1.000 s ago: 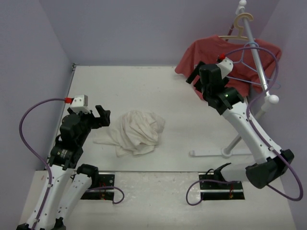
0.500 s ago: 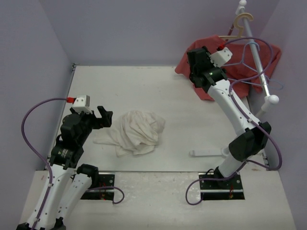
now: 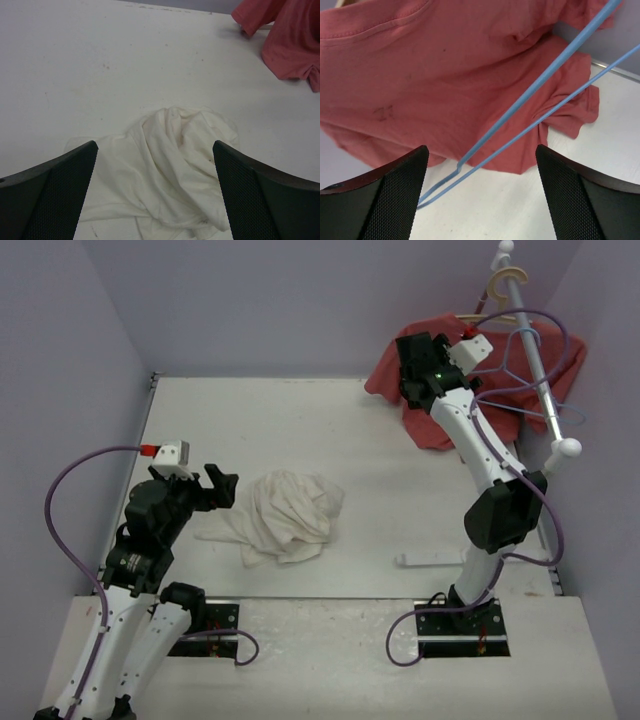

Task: Place the t-shirt on the hanger
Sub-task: Pick up the hanger from the clothesline.

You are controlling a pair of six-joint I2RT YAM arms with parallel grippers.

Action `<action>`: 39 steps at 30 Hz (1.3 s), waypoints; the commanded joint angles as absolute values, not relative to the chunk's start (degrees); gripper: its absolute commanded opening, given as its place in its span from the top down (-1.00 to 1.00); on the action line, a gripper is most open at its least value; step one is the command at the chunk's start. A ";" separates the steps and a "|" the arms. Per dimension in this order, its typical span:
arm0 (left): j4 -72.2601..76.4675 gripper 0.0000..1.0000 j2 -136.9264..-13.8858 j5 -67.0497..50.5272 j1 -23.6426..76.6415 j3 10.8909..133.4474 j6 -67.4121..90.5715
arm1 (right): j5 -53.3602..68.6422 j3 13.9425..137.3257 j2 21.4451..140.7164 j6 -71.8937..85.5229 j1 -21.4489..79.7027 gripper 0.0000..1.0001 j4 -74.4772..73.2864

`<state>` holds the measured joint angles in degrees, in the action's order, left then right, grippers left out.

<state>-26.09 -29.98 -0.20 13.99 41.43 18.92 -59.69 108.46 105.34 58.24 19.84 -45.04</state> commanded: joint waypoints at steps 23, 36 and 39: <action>-22.85 -1.00 -30.15 -3.34 14.67 41.04 18.11 | -63.98 102.46 101.25 65.97 19.77 0.76 -46.27; -22.76 -1.00 -29.71 -3.34 15.12 40.96 18.19 | -64.11 103.56 97.84 68.00 20.98 1.00 -52.27; -22.76 -1.00 -29.64 -3.34 15.09 40.96 18.19 | -64.47 102.88 95.83 67.92 21.73 1.00 -52.88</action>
<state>-25.70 -30.03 -2.42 14.79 41.36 18.90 -60.55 101.56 101.48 65.04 20.53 -51.46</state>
